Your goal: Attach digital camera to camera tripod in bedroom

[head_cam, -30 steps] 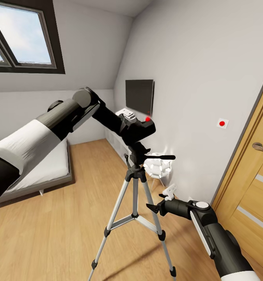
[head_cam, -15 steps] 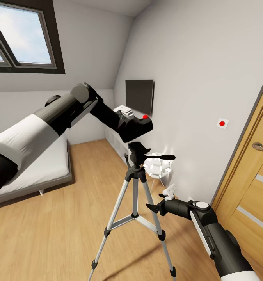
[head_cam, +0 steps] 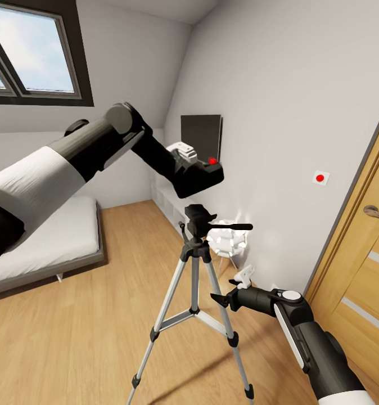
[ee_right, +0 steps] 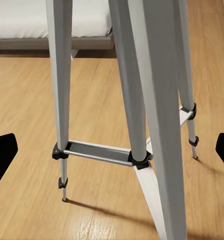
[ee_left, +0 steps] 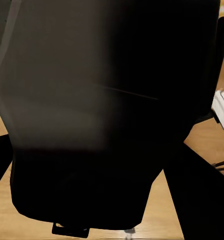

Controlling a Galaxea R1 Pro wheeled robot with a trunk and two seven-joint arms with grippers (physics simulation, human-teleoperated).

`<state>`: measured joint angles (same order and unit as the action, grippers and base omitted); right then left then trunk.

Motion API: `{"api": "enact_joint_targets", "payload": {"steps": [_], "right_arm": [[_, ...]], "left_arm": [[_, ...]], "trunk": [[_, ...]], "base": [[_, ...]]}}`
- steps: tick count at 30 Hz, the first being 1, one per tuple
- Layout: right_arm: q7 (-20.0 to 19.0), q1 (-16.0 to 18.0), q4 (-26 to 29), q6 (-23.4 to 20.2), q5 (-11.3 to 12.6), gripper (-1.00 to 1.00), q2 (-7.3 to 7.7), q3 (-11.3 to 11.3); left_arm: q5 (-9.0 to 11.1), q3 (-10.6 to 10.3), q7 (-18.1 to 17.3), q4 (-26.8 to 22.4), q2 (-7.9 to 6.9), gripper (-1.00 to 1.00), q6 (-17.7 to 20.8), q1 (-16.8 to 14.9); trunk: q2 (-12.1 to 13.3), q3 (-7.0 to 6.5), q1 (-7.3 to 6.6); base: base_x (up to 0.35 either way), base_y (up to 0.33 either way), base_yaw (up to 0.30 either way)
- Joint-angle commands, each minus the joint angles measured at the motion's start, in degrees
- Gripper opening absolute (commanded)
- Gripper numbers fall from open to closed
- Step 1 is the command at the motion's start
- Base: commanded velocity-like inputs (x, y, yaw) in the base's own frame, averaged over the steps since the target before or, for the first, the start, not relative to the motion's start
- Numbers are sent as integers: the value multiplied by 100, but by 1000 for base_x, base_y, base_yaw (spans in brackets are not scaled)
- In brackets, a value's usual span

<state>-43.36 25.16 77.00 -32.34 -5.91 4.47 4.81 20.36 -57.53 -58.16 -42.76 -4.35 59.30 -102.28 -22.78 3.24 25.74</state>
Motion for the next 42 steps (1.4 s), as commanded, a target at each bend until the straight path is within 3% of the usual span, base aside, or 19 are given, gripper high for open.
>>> {"api": "enact_joint_targets", "payload": {"steps": [1,24,42], "right_arm": [[-37,7,8,-9,-60,100,1,0],[-33,7,8,-9,-68,100,-24,2],[-32,7,8,-9,-72,100,-57,2]], "left_arm": [[2,-46,-42,7,8,-100,11,-24],[19,-640,-279,49,86,-100,-5,-74],[13,-674,-291,49,76,-100,-19,-73]], "trunk": [[-14,14,4],[-14,14,4],[-14,14,4]], "base": [[0,0,0],[0,0,0],[0,0,0]]}}
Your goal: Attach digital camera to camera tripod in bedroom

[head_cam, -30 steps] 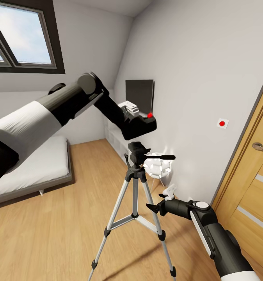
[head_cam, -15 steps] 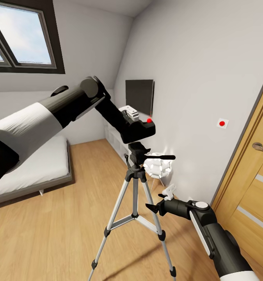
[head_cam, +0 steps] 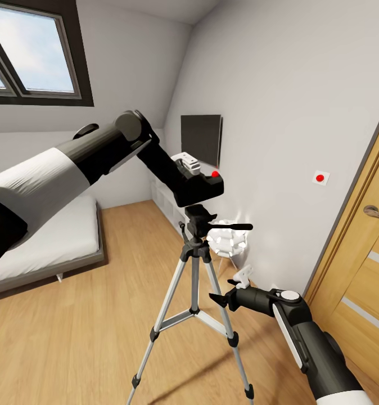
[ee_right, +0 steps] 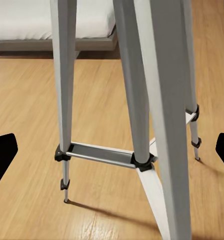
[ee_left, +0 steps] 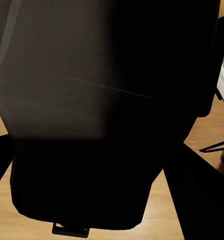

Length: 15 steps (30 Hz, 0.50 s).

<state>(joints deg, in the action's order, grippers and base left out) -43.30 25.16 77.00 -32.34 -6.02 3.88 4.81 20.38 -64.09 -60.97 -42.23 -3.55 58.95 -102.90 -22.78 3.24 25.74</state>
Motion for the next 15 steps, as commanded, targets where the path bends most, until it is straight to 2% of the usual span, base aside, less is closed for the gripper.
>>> {"api": "enact_joint_targets", "payload": {"steps": [1,9,12,15], "right_arm": [[-38,7,8,-9,-61,100,-5,2],[-31,13,-93,-9,-82,100,-66,2],[-30,46,-155,-9,-83,100,-118,2],[-28,85,-267,-6,-92,100,-233,2]], "left_arm": [[11,-20,-11,-5,-5,-100,15,-11],[4,-26,-12,-5,2,-100,4,-11],[2,-30,-12,-6,3,-100,3,-11],[2,-29,-12,-5,3,-100,3,-11]], "trunk": [[-14,14,4],[-14,14,4],[-14,14,4],[-14,14,4]], "base": [[0,0,0],[0,0,0],[0,0,0],[0,0,0]]}}
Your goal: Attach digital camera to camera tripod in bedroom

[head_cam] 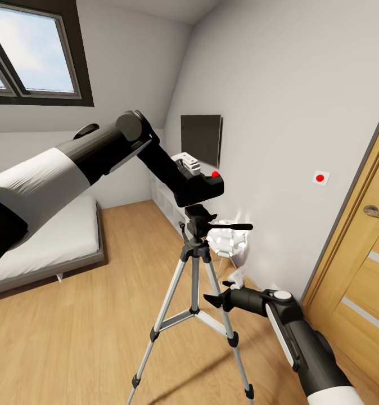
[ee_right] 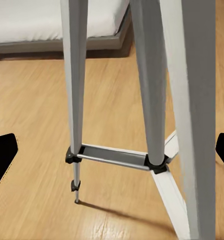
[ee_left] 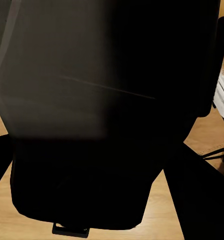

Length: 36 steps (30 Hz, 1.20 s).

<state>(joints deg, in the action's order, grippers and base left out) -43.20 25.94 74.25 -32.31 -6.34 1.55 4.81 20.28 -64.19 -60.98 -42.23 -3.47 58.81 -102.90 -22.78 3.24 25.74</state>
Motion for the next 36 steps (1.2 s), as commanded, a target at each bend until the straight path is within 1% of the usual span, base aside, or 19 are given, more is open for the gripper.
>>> {"api": "enact_joint_targets", "payload": {"steps": [1,4,8,23,36], "right_arm": [[-33,34,-68,-5,-67,100,-62,4],[-8,91,-210,32,-73,100,-147,8],[27,159,-350,76,-77,100,-198,9],[61,266,-500,91,-69,100,-182,-14],[332,293,-561,90,-69,100,-173,-16]], "left_arm": [[11,-17,-11,-5,-4,-100,16,-11],[11,-17,-11,-4,-4,-100,16,-11],[11,-63,-11,-4,-4,-100,16,-11],[13,-109,-11,-10,-4,-100,15,-11],[11,-112,-11,-4,-13,-100,9,-11]], "trunk": [[-14,14,4],[-14,14,4],[-14,14,4],[-14,14,4],[-14,14,4]], "base": [[0,0,0],[0,0,0],[0,0,0],[0,0,0],[0,0,0]]}}
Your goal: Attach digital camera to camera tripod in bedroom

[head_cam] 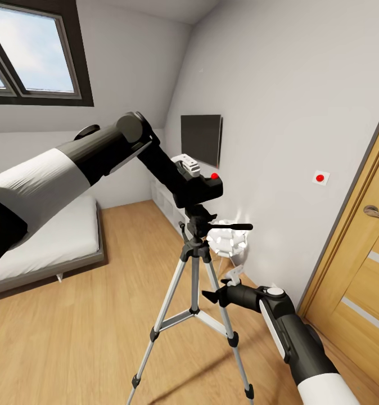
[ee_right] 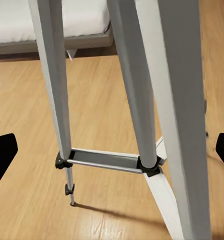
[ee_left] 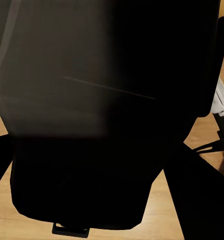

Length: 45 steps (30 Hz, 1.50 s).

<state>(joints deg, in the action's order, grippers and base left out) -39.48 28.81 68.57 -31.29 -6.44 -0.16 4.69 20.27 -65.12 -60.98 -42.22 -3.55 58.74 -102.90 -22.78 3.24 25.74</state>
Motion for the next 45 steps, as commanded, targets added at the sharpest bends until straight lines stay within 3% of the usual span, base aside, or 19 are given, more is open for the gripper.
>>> {"api": "enact_joint_targets", "payload": {"steps": [1,22,45], "right_arm": [[-31,9,6,-12,-61,100,-2,-3],[335,90,-168,-7,-60,100,-2,-3],[388,164,-239,-9,-53,100,-2,-6]], "left_arm": [[12,-19,-10,-5,-5,-100,16,-11],[12,-18,-10,-8,0,-100,14,-11],[12,-18,-10,-14,4,-100,14,-11]], "trunk": [[-14,14,4],[-14,14,4],[-14,14,4]], "base": [[0,0,0],[0,0,0],[36,0,0]]}}
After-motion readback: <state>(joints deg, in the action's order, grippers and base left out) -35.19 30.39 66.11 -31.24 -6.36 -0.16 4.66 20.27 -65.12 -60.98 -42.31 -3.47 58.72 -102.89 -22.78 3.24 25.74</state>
